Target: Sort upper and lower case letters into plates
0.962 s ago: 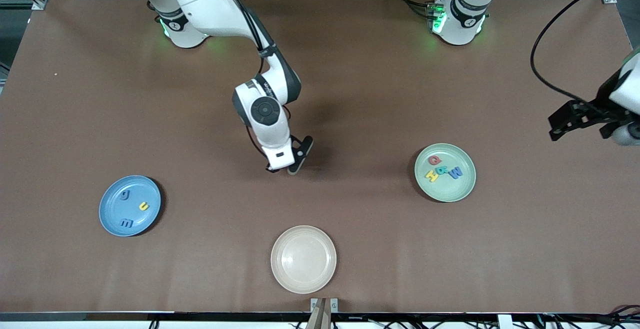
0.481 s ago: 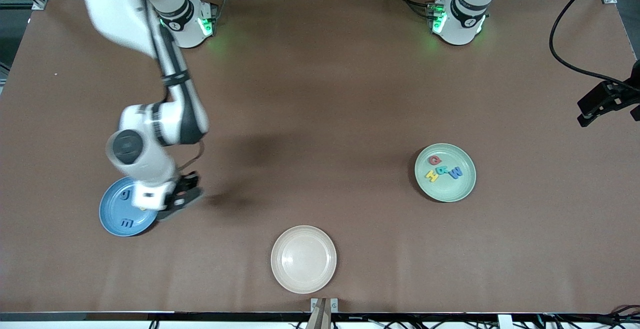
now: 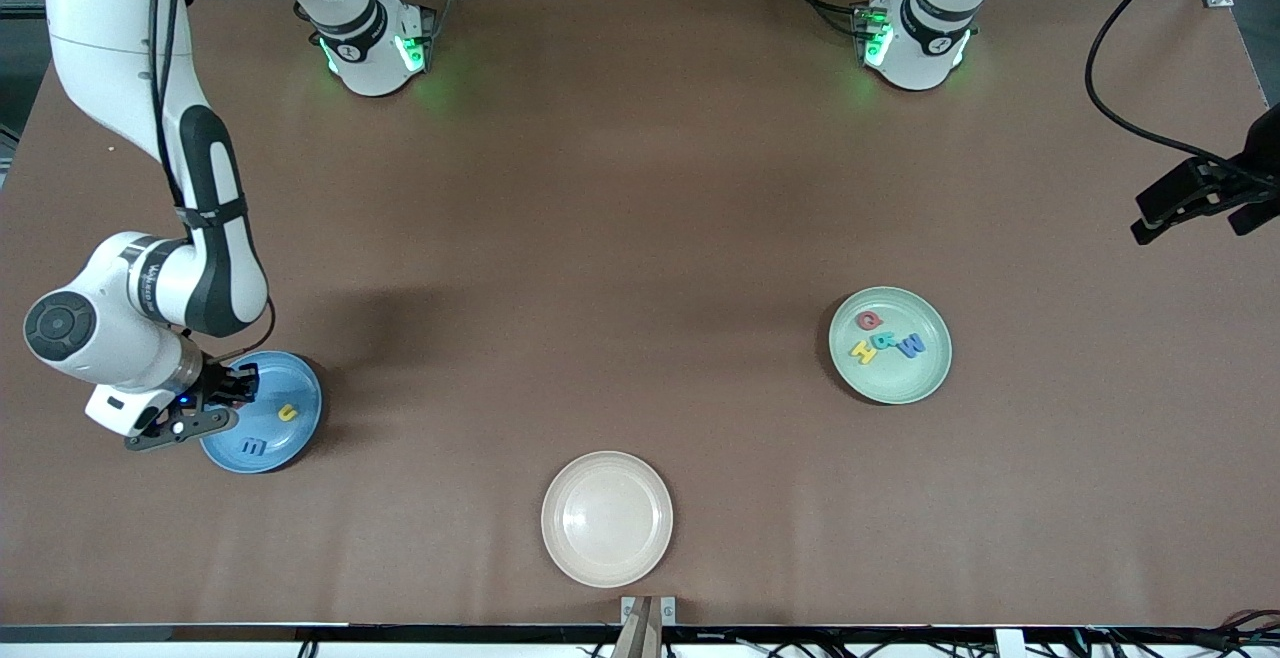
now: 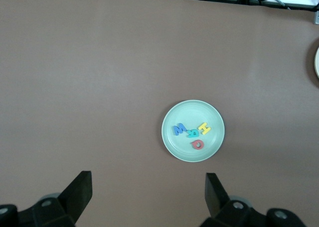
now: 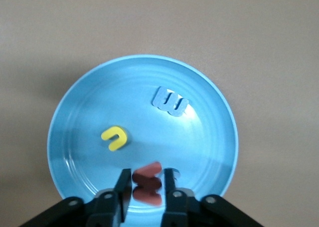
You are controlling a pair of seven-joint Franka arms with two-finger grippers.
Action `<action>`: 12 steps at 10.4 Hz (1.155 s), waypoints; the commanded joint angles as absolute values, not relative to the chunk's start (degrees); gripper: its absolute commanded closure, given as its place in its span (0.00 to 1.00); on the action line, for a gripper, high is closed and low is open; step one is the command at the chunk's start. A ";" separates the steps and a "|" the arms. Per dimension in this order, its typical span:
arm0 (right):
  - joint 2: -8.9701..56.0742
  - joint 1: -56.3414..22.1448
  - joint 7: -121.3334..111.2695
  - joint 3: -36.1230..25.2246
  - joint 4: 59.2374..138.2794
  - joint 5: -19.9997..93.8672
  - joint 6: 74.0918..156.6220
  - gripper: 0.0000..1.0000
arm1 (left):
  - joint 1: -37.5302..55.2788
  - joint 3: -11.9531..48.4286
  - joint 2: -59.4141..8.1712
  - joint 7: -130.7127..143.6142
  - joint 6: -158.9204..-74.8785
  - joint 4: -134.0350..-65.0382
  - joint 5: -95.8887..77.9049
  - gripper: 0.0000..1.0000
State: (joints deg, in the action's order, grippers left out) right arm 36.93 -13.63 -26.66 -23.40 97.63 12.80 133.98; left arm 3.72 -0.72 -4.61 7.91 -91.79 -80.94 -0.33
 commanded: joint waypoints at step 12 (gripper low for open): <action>5.40 -0.70 -13.62 -8.79 108.07 2.74 109.51 0.00 | -2.37 9.84 -5.01 5.10 -88.86 -82.18 -0.44 0.00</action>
